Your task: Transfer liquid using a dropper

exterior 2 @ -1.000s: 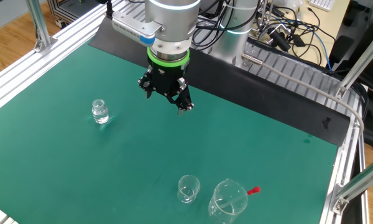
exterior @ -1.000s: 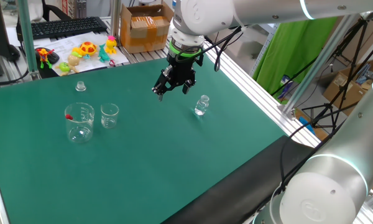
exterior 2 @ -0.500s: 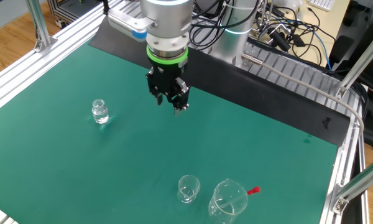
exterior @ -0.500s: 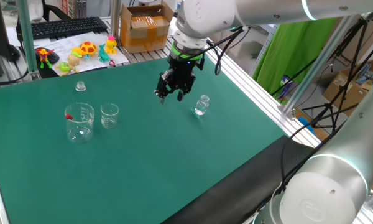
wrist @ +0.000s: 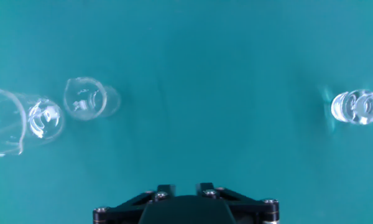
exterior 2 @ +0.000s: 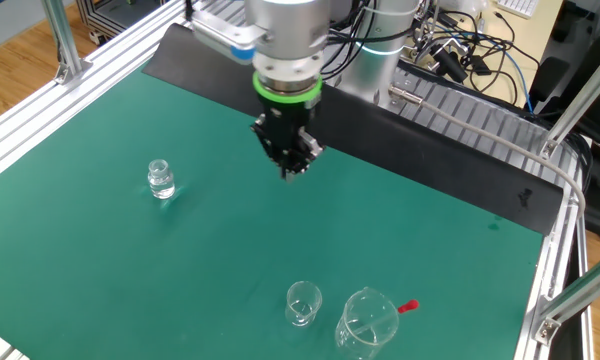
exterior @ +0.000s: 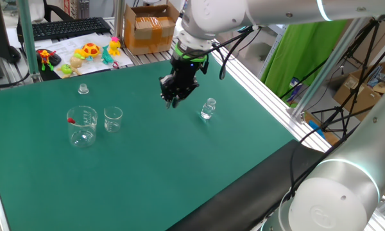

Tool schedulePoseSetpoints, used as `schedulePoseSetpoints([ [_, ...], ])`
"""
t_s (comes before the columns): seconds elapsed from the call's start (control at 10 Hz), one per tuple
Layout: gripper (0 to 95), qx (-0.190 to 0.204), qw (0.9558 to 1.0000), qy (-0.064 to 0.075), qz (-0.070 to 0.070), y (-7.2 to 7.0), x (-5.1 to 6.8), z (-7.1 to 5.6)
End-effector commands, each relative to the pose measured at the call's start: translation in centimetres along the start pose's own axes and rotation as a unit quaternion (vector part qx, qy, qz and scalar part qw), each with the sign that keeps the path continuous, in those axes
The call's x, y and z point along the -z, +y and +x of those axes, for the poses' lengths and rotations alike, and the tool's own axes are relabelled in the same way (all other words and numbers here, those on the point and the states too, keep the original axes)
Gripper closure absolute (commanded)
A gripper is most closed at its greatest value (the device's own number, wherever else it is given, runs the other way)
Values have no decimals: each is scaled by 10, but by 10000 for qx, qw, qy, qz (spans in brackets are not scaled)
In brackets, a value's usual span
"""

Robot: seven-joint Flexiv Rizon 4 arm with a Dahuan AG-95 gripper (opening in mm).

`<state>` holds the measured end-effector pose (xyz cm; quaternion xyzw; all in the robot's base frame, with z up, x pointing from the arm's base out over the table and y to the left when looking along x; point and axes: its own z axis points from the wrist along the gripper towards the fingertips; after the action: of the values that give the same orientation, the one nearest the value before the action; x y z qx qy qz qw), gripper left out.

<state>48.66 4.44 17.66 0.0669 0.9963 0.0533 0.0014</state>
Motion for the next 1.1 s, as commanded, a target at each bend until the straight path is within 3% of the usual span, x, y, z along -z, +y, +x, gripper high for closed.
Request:
schedulePoseSetpoints([
  [0.1, 950, -65, 10000, -11, 14, 12, 1, 4],
  [0.7, 950, -402, 9992, -42, 20, 59, 0, 31],
  [1.0, 950, -356, 9994, 13, 22, 62, 1, 33],
  [1.1, 950, -176, 9998, 36, 52, 62, 1, 33],
])
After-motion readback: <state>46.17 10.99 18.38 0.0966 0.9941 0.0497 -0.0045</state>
